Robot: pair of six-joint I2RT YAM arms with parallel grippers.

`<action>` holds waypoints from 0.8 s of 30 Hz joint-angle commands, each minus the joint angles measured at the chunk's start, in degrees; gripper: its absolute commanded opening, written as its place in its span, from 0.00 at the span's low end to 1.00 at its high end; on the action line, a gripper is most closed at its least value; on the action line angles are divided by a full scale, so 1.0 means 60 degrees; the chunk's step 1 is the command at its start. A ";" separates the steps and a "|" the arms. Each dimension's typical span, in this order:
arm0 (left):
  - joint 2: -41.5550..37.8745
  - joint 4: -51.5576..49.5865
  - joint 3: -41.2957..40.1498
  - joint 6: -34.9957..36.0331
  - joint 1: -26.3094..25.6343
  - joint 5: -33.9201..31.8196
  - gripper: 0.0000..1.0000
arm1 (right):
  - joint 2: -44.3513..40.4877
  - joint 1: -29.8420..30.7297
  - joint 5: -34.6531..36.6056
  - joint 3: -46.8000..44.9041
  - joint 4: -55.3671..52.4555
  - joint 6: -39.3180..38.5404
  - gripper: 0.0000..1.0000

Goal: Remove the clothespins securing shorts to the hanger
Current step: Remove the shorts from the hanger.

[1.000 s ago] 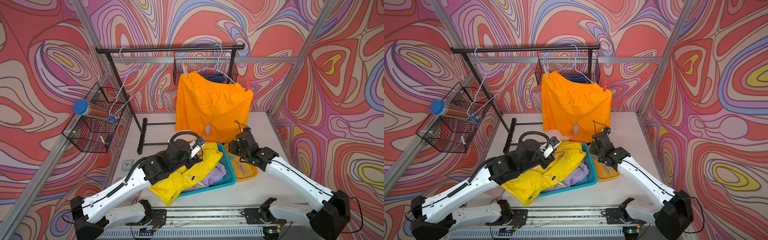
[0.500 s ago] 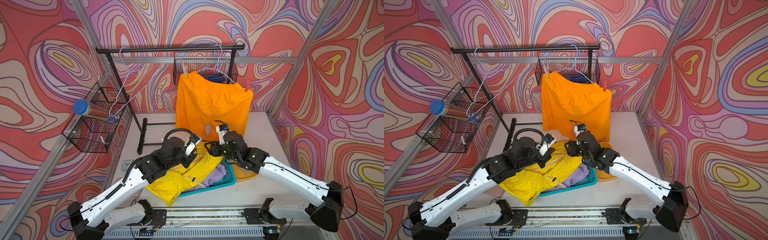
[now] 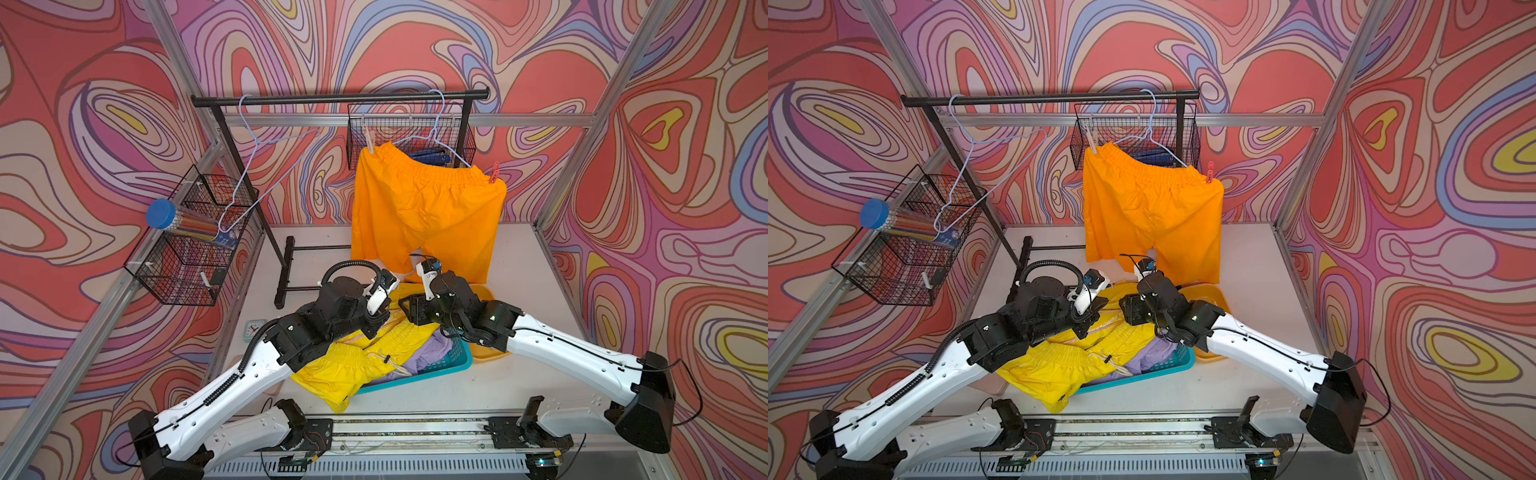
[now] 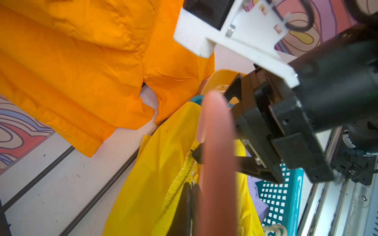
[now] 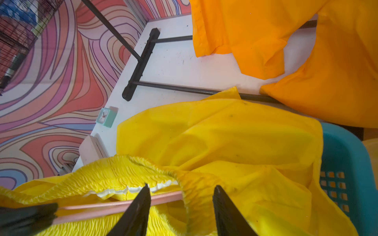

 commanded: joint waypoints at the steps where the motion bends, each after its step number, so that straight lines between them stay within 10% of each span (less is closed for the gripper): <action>1: -0.0338 0.0262 -0.0072 -0.0007 0.0048 0.0115 0.00 | 0.0260 0.0214 0.0904 0.0314 -0.0603 -0.0003 0.52; 12: -0.0515 0.0319 -0.0107 -0.0020 0.0046 0.0247 0.00 | 0.0419 0.0240 0.2198 0.0319 -0.1111 0.0563 0.41; 24: -0.0817 0.0350 -0.0158 0.0020 0.0045 0.0193 0.00 | 0.0765 0.0217 0.3782 0.0121 -0.1740 0.1010 0.00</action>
